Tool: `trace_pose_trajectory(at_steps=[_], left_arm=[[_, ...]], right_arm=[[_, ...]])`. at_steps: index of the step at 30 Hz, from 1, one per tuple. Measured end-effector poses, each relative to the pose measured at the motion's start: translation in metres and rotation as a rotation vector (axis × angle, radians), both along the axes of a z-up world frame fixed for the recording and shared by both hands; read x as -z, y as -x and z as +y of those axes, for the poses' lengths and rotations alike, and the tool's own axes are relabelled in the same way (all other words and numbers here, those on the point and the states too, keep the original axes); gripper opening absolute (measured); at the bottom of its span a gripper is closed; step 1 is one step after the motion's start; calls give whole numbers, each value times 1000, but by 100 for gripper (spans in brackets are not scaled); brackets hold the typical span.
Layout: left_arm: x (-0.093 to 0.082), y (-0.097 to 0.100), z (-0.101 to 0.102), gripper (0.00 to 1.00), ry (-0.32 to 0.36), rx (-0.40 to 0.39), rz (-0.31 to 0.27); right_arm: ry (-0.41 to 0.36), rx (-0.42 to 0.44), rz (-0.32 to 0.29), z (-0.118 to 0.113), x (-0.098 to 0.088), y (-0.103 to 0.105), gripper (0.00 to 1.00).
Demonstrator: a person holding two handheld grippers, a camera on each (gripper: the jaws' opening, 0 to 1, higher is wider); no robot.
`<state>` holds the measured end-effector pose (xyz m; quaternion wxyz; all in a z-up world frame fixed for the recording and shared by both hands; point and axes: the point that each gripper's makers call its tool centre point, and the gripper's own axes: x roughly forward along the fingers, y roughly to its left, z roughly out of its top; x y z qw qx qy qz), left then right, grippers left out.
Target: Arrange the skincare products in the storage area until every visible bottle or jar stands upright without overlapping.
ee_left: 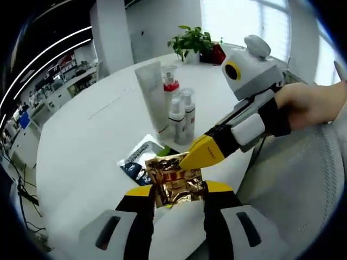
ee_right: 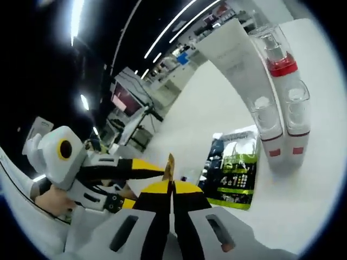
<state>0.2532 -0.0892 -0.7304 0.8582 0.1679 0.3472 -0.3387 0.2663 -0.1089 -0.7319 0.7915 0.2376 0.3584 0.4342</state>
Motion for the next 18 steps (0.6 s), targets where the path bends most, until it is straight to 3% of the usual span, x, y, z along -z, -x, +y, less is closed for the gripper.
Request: trace_pose_trajectory(at_steps=[10,14,18], left_arm=[[2,3,4,39,47,-28,27],[8,4,17,38,11,-34,33],[12,7,29,38,22,-69,44]], right_arm=[[9,-16,1,0,-1,5,1],[105,-49,-61,-4,5,-1,1],[119,-65,-77,2,1,-6,1]])
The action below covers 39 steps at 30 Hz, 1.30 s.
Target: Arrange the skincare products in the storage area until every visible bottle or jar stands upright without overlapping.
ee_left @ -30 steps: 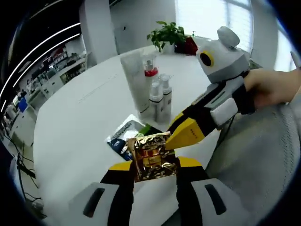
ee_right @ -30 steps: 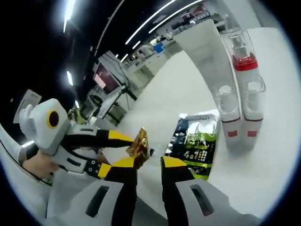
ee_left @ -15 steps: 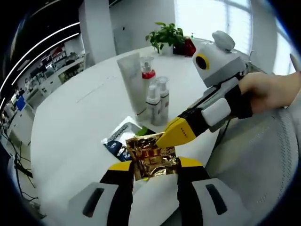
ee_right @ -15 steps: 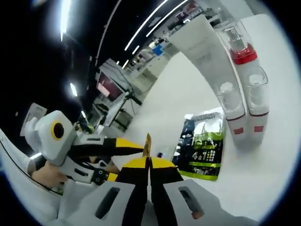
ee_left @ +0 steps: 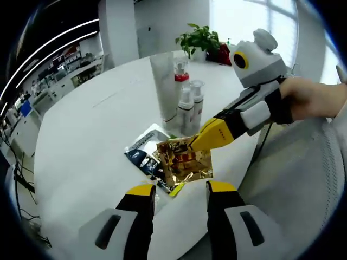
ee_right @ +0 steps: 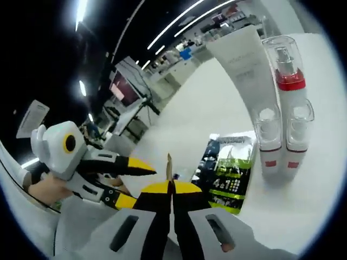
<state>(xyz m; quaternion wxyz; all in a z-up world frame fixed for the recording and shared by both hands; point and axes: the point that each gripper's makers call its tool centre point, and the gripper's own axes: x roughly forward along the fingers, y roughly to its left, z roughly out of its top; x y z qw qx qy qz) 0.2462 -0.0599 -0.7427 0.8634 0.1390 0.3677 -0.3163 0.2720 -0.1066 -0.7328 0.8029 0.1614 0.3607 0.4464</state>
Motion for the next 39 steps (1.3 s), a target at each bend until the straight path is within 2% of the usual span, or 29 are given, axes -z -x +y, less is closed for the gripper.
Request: trace_pose_trajectory(at_steps=[5,10,15,16,20,23,28,30,31,32,37,39], left_arm=[[8,-2,20,30,0,-53,6],[15,-3,43,25,-3,-109,7],[20,-7,62,21,-10,-143,9],[21,-10,67,19,-15,-150,4],[23,-22,78,10,-20,-162,-11],[29,-34,86,6,-22,-166,-17],[38,-56,90,3,-25,-163,-12],[42,-67,90,2,-23,-149,-15],[44,-70,86,2,-25,-135,-8],[47,-74,85,2,-25,-127,-4],[64,-89,82,2,-58,-78,4],[67,-93,81,2,-61,-68,12]], right_arm=[[59,-64,-48,15,1,-5,1],[118,-182,-118,49,1,-10,1],[148,-237,-122,81,9,-29,1],[160,-249,-119,89,15,-36,1],[227,-305,-109,103,31,-42,1],[256,-323,-91,107,39,-44,1],[281,-320,-60,110,53,-63,1],[298,-325,-57,108,50,-58,1],[307,-331,-48,112,61,-71,1],[318,-335,-54,112,65,-78,1],[434,-400,-111,102,75,-82,1],[491,-447,-160,102,83,-92,1]])
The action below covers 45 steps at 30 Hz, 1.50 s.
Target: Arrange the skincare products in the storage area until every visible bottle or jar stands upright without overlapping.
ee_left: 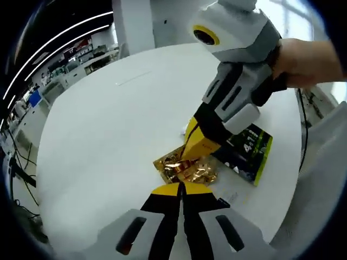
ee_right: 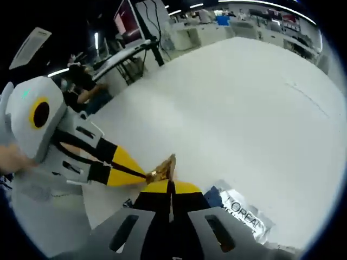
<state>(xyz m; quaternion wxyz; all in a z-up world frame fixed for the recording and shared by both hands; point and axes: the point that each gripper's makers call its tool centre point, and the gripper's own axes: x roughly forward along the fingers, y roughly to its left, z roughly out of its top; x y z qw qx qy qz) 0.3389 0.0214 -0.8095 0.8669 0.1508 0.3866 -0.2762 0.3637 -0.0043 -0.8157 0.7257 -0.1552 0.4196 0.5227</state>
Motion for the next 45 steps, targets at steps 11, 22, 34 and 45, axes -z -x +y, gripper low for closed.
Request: trace_pose_trajectory(at_steps=[11,22,34,45], left_arm=[[12,-13,-8,5,17,33,35],[15,-23,-6,9,-33,53,-12],[17,-20,-10,9,-1,23,13],[17,-19,-9,12,-10,28,13]], right_arm=[[101,-176,-120,5,7,-13,1],[140,-319,-193,4,16,-16,1],[190,-465,-260,6,18,-15,1],[223,-588,-272,7,20,-9,1]])
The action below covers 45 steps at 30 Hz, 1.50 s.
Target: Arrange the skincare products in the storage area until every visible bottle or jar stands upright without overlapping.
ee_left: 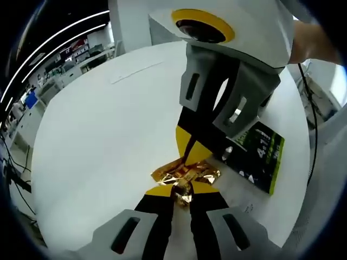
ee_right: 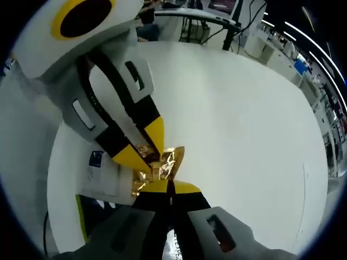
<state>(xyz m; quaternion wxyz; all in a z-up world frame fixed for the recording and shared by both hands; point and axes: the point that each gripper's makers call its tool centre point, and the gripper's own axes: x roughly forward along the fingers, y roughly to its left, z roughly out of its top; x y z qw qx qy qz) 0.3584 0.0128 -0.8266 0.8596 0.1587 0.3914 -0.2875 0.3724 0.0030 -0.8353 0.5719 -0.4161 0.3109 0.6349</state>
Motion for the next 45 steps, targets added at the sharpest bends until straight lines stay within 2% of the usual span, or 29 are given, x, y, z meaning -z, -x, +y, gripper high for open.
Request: trace_pose_trajectory(at_steps=[5,7,9,12,15,20,25,26,30,40,45], left_arm=[[1,-1,0,12,4,0,5],[1,-2,0,12,3,2,0],[1,-3,1,12,5,2,2],[1,-2,0,12,5,6,6],[1,-1,-1,12,3,6,5],[1,-1,0,12,5,4,7],[2,-1,0,13,15,-7,15],[1,0,-1,13,19,-6,20],[1,1,-3,18,24,0,22],[-10,-2,-2,18,24,-11,6],[-21,3,-2,22,35,-15,-4]], right_arm=[[0,11,-2,-3,-1,-1,1],[-6,59,-4,-4,-2,-4,3],[-13,87,-62,-5,-5,-13,12],[-5,90,-85,-7,-4,-16,9],[-15,152,-144,-13,-10,-24,11],[-46,222,-170,-19,-13,-32,13],[-156,292,-211,-17,-35,-36,17],[-186,298,-224,-17,-41,-35,18],[-221,311,-230,-22,-51,-25,28],[-280,311,-220,-32,-68,8,33],[-310,302,-209,-36,-78,30,43]])
